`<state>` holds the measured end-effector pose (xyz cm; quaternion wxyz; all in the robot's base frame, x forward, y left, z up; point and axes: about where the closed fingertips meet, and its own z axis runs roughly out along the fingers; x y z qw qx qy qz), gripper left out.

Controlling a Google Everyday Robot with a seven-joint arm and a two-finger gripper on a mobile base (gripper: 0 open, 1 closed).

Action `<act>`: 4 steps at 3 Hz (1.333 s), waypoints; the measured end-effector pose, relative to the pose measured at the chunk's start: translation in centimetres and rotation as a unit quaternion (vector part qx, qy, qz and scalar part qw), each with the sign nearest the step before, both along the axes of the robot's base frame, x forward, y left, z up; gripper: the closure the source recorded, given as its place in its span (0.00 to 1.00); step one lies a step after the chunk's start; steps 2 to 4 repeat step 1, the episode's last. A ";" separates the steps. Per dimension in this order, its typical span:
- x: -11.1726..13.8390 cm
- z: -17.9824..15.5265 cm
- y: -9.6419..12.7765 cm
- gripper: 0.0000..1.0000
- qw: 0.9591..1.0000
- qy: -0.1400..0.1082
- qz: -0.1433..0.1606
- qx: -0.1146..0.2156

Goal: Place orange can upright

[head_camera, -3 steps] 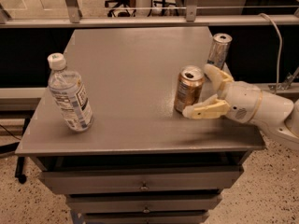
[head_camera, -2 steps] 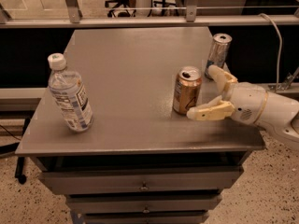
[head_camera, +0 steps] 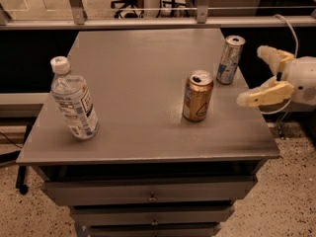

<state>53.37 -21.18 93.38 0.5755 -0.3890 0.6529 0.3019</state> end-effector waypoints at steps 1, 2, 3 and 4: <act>0.7 2.3 -3.0 0.00 1.000 -0.020 -0.023 -0.006; 0.7 2.3 -3.0 0.00 1.000 -0.020 -0.023 -0.006; 0.7 2.3 -3.0 0.00 1.000 -0.020 -0.023 -0.006; 0.7 2.3 -3.0 0.00 1.000 -0.020 -0.023 -0.006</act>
Offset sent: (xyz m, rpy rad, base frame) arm 0.0000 0.0000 0.0000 0.0000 0.0000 0.0000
